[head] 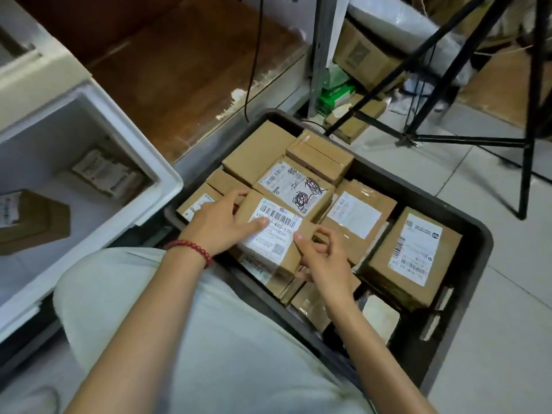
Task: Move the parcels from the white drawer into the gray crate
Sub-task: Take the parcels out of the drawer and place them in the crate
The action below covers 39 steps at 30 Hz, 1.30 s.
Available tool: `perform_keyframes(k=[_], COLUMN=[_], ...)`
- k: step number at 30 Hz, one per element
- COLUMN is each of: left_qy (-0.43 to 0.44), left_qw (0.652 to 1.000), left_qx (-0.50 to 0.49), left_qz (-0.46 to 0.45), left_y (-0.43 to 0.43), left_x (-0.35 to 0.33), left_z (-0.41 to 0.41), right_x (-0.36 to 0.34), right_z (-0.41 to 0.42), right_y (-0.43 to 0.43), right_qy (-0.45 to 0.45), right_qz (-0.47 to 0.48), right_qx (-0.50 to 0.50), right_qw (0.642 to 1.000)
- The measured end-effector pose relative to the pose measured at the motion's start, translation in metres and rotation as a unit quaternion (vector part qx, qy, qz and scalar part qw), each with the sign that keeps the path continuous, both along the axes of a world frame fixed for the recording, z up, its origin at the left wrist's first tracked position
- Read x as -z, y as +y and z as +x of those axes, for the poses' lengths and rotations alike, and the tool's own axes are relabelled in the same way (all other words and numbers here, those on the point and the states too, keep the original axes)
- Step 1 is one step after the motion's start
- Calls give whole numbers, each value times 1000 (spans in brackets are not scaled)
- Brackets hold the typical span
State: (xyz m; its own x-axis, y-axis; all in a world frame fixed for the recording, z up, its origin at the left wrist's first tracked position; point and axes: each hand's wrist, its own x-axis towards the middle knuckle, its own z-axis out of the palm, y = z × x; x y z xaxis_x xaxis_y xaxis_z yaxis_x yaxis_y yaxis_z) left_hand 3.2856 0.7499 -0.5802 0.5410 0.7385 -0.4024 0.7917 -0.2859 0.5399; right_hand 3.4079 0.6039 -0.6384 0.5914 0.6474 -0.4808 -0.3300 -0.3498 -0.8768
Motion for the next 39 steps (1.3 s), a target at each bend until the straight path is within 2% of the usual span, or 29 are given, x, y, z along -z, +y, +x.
perform_keyframes(k=[4, 10, 18, 21, 23, 26, 31, 35, 39], left_qy=[-15, -48, -33, 21, 68, 110, 102, 132, 162], left_qw=[999, 998, 999, 997, 986, 965, 951, 944, 918], left_qx=[34, 25, 28, 47, 59, 42, -37, -92, -184], left_qz=[-29, -15, 14, 65, 142, 234, 288, 288, 312], left_y=[3, 12, 16, 13, 12, 16, 30, 36, 43], left_x=[18, 30, 32, 29, 26, 15, -13, -32, -48], left_z=[7, 18, 15, 15, 14, 7, -25, -61, -109], right_x=[13, 18, 21, 19, 12, -1, -24, -51, -74], right_z=[-8, -2, -4, -4, -4, -5, -9, -31, -69], right_y=[0, 10, 17, 19, 20, 26, 60, 100, 133], right_qy=[7, 5, -24, -52, -126, -285, -453, -520, -571], right_qz=[-20, -36, -34, -52, -81, -124, -120, -79, -12], right_qx=[33, 47, 34, 7, -34, -107, -239, -307, -381], right_qw=[999, 998, 999, 997, 988, 944, 850, 793, 727])
